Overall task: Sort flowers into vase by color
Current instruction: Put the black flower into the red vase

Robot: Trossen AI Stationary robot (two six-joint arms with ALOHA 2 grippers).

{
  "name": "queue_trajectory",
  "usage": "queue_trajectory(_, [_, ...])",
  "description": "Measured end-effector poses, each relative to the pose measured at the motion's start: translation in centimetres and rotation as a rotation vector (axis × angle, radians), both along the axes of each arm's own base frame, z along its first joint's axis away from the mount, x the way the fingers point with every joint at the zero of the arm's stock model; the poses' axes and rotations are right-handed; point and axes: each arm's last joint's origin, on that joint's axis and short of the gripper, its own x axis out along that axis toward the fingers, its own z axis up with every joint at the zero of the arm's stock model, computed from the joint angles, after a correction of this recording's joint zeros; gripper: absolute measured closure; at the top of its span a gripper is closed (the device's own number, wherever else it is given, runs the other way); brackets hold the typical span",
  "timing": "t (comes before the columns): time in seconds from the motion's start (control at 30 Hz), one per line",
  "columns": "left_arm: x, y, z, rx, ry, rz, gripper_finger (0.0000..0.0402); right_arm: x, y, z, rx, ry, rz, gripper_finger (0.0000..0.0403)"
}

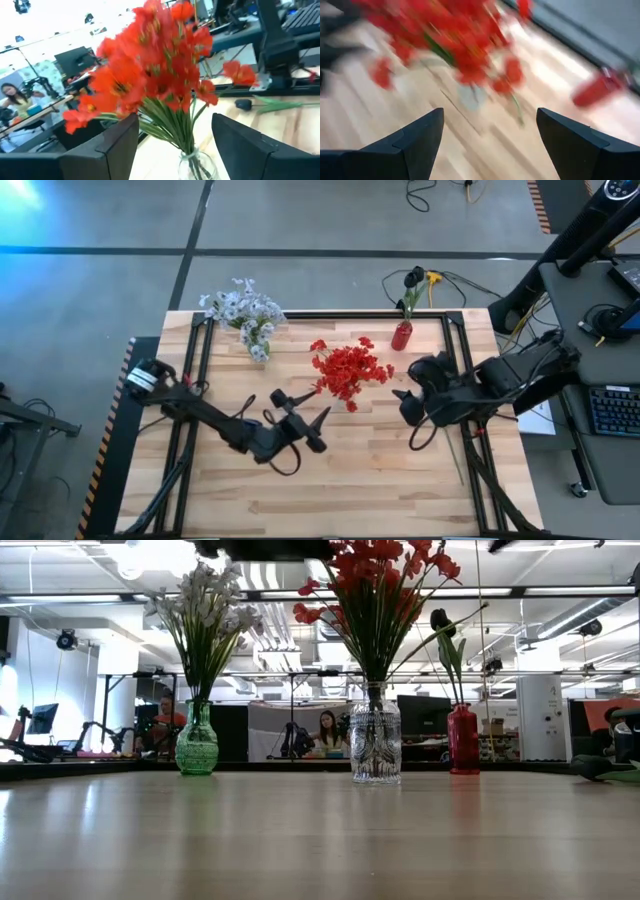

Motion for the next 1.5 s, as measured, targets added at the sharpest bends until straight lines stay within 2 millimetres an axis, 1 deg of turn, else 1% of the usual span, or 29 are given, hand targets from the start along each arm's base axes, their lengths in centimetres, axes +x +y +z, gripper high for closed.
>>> queue_trajectory(0.13, [-1.9, -1.3, 1.9, -0.006, 0.012, -0.058, 0.0168, -0.2, 0.1, -1.5, 0.075, 0.140, -0.093, 0.0094])
queue_trajectory(0.23, [-4.0, -2.1, 3.9, -0.022, 0.010, -0.115, 0.0168, 0.2, 0.5, -2.6, 0.126, 0.232, -0.123, 0.0094])
queue_trajectory(0.33, [-6.2, -2.5, 5.8, -0.039, 0.021, -0.178, 0.0168, 1.0, 1.1, -3.6, 0.161, 0.310, -0.129, 0.0094])
queue_trajectory(0.43, [-8.4, -2.1, 7.2, -0.088, 0.038, -0.268, 0.0168, 1.5, 1.5, -4.7, 0.167, 0.417, -0.143, 0.0094])
queue_trajectory(0.5, [-9.7, -1.5, 7.8, -0.138, 0.048, -0.296, 0.0168, 1.6, 1.7, -5.6, 0.182, 0.486, -0.166, 0.0094])
queue_trajectory(0.6, [-11.2, -0.4, 7.9, -0.189, 0.083, -0.281, 0.0168, 1.3, 1.6, -6.8, 0.236, 0.532, -0.194, 0.0094])
queue_trajectory(0.67, [-11.9, 0.2, 7.6, -0.199, 0.113, -0.269, 0.0168, 0.7, 1.4, -7.6, 0.257, 0.576, -0.242, 0.0094])
queue_trajectory(0.83, [-12.9, 1.0, 7.4, -0.215, 0.146, -0.245, 0.0168, -1.2, 0.6, -9.5, 0.318, 0.614, -0.370, 0.0095])
queue_trajectory(1.0, [-13.4, 1.5, 7.4, -0.127, 0.164, -0.147, 0.0168, -2.4, 0.0, -11.5, 0.351, 0.651, -0.483, 0.0105])
queue_trajectory(1.13, [-13.9, 2.0, 7.2, -0.058, 0.193, -0.075, 0.0168, -2.3, -0.1, -13.7, 0.416, 0.679, -0.547, 0.0115])
queue_trajectory(1.3, [-14.4, 2.5, 7.2, 0.011, 0.198, 0.010, 0.0168, -2.0, -0.2, -16.5, 0.453, 0.726, -0.569, 0.0124])
queue_trajectory(1.5, [-14.6, 2.8, 7.4, 0.081, 0.187, 0.098, 0.0168, -2.4, -0.4, -18.7, 0.449, 0.778, -0.589, 0.0137])
